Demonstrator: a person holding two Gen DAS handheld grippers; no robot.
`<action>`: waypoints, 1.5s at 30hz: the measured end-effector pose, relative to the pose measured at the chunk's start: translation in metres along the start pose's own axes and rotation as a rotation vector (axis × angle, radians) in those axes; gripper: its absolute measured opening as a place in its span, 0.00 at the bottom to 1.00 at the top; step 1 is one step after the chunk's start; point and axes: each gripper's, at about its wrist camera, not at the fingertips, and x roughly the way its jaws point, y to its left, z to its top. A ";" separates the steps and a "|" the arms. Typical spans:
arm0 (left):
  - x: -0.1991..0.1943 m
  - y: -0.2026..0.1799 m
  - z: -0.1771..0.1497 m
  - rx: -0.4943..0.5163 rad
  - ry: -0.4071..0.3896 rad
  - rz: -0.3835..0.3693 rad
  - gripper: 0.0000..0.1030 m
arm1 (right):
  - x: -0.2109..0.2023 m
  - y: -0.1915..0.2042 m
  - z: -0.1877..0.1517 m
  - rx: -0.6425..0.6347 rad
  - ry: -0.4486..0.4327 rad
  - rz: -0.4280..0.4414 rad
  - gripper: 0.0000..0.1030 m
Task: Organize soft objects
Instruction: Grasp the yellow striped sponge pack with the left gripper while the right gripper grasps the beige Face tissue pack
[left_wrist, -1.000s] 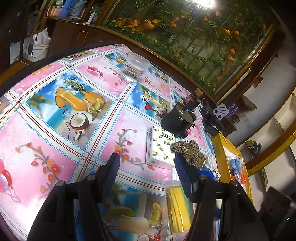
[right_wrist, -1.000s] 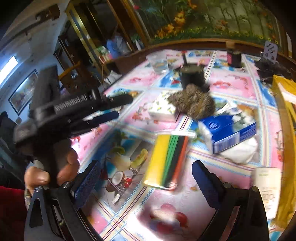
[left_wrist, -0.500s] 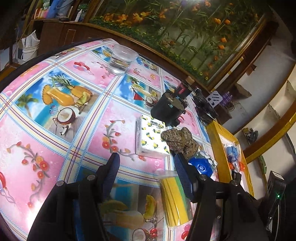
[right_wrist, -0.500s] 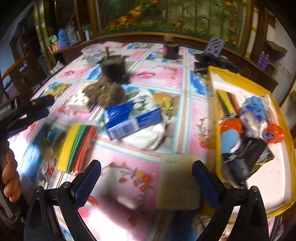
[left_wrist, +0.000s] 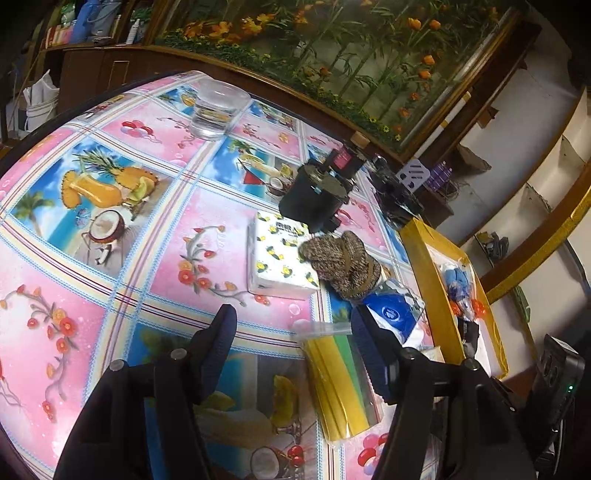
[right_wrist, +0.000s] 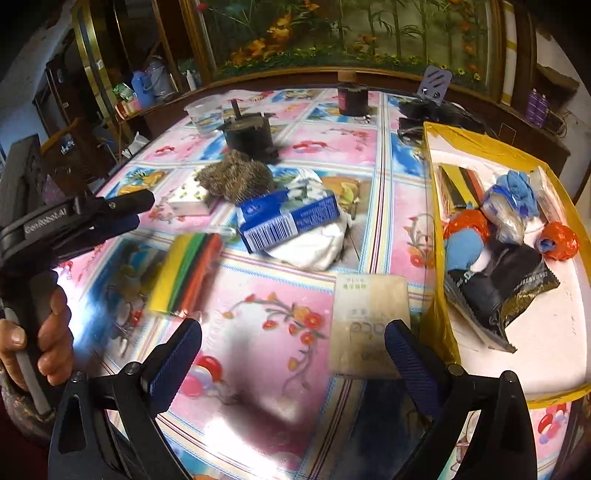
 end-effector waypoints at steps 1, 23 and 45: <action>0.002 -0.002 -0.001 0.012 0.009 -0.002 0.62 | 0.002 -0.001 0.000 0.003 0.004 -0.004 0.98; 0.009 -0.007 -0.005 0.039 0.037 -0.004 0.62 | -0.003 0.002 0.029 -0.026 0.002 -0.001 0.99; 0.010 -0.010 -0.009 0.050 0.057 -0.015 0.62 | -0.001 0.006 0.009 -0.143 0.103 0.096 0.99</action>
